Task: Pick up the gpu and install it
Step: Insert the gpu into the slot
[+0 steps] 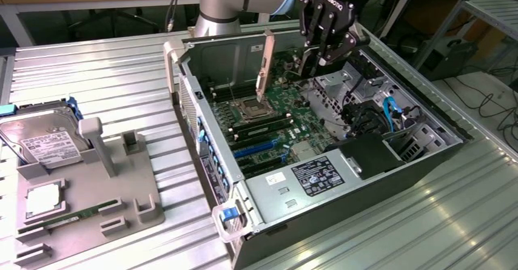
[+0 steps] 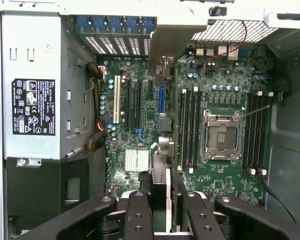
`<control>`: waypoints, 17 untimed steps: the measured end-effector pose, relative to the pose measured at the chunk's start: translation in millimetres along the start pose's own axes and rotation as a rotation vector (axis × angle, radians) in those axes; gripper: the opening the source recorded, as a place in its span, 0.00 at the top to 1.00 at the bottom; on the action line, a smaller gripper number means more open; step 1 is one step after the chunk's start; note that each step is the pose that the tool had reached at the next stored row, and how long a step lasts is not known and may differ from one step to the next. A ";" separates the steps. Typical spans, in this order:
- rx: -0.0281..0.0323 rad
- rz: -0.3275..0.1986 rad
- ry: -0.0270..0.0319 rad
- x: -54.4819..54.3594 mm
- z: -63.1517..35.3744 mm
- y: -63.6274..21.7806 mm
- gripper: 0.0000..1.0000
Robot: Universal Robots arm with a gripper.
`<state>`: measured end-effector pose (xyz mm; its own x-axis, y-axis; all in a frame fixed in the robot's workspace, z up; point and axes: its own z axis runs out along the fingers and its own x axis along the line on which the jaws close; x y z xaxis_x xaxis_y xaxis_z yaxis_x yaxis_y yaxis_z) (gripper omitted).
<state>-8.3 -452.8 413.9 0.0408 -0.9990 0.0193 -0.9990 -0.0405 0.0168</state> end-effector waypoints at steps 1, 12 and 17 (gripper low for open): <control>0.0000 0.000 0.0001 0.0 0.4 0.0 0.73; 0.0000 0.000 0.0000 -0.1 4.5 0.0 0.73; 0.0001 0.000 0.0000 0.0 7.7 -0.1 0.73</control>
<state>-8.3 -452.9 406.2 0.0409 -0.9990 0.0194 -0.9990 -0.0405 0.0168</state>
